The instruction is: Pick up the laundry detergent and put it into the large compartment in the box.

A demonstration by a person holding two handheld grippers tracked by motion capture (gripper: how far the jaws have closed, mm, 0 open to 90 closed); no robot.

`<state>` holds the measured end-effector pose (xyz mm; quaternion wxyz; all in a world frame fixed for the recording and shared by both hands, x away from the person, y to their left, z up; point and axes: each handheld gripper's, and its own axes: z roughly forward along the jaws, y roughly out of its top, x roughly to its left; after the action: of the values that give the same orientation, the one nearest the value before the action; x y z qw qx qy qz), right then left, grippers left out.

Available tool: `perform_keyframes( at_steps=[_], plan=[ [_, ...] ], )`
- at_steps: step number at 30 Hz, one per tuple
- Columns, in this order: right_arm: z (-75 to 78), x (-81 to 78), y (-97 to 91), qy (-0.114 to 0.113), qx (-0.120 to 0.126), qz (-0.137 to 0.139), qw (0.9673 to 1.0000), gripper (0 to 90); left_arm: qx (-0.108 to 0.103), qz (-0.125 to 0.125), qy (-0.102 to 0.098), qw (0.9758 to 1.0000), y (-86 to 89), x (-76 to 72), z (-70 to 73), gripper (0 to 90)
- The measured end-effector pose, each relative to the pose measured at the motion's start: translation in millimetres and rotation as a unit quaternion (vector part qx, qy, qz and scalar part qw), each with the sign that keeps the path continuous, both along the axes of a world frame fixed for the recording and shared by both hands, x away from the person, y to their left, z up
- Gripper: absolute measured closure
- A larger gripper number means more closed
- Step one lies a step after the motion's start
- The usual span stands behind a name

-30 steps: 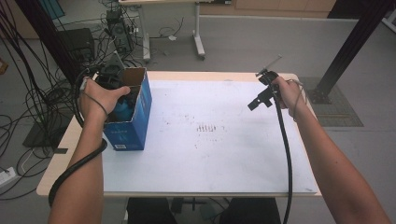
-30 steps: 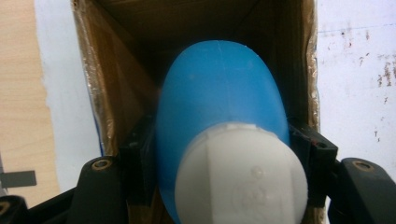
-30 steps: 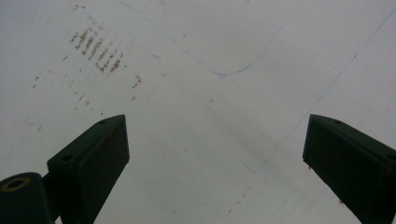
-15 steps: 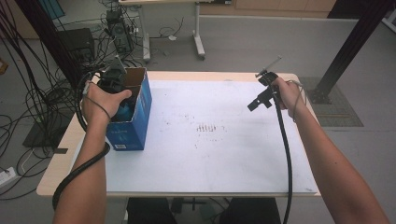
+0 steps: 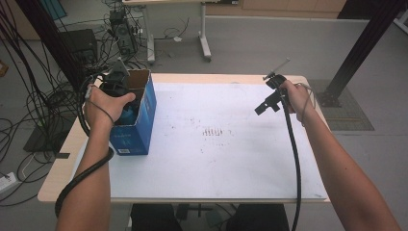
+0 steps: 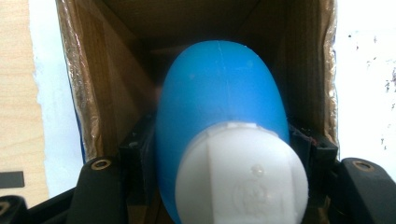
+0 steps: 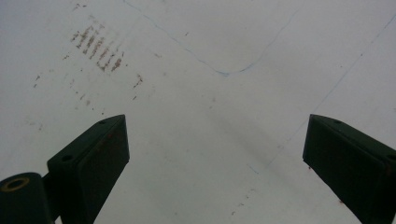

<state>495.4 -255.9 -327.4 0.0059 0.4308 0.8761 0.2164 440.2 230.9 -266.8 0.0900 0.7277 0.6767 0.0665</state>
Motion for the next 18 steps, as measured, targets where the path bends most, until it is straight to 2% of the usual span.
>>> perform_keyframes(
  at_steps=[18],
  plan=[
    [-1.3,-0.4,-3.1,-0.002,0.001,0.002,1.0000,6.9,0.000,0.009,-0.002,1.0000,-0.3,-0.8,-0.5,37.6]
  ],
)
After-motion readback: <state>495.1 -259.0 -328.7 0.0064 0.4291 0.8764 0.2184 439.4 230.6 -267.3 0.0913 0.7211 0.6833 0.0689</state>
